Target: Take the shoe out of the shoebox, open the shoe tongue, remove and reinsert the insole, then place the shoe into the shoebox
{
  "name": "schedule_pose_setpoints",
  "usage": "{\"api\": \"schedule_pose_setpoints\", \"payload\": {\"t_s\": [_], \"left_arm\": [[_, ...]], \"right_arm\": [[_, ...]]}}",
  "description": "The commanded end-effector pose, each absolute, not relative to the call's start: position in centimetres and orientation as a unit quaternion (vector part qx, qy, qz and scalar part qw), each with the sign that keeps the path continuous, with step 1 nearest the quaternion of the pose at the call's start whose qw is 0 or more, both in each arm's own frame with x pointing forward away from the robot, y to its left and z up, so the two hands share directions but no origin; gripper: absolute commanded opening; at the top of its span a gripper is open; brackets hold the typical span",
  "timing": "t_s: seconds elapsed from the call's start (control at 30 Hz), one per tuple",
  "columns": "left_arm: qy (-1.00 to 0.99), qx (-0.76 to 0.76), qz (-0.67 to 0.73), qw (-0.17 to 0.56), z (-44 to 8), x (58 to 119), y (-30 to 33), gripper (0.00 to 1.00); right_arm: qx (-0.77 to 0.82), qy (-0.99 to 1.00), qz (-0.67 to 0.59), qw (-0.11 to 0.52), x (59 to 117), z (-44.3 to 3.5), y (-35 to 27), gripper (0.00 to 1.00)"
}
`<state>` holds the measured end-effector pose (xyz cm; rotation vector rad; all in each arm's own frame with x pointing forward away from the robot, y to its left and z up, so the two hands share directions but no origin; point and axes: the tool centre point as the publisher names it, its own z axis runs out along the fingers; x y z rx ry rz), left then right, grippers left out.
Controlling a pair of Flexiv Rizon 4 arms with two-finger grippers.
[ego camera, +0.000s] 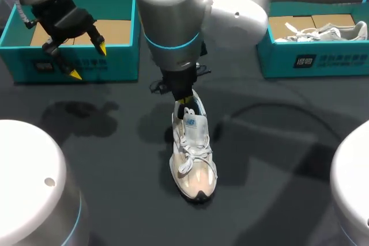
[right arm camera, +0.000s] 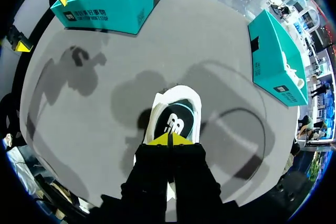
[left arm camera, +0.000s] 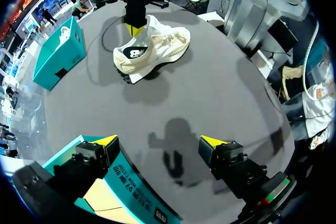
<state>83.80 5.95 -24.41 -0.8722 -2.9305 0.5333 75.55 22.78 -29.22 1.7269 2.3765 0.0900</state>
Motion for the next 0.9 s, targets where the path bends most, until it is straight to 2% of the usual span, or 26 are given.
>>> {"api": "schedule_pose_setpoints", "payload": {"t_s": [0.03, 0.63, 0.9], "left_arm": [[-0.944, -0.281, 0.171, 0.019, -24.4, 83.8, 6.0, 1.0], [-0.944, -0.281, 0.171, 0.019, -24.4, 83.8, 6.0, 1.0], [-0.944, -0.281, 0.171, 0.019, -24.4, 83.8, 6.0, 1.0]], "right_arm": [[0.588, 0.802, 0.026, 0.101, 75.8, -32.0, 23.4, 0.0], [0.602, 0.786, -0.034, 0.134, 77.1, -35.9, 20.5, 0.0], [0.603, 0.788, -0.041, 0.112, 77.2, -38.9, 20.1, 0.0]]}}
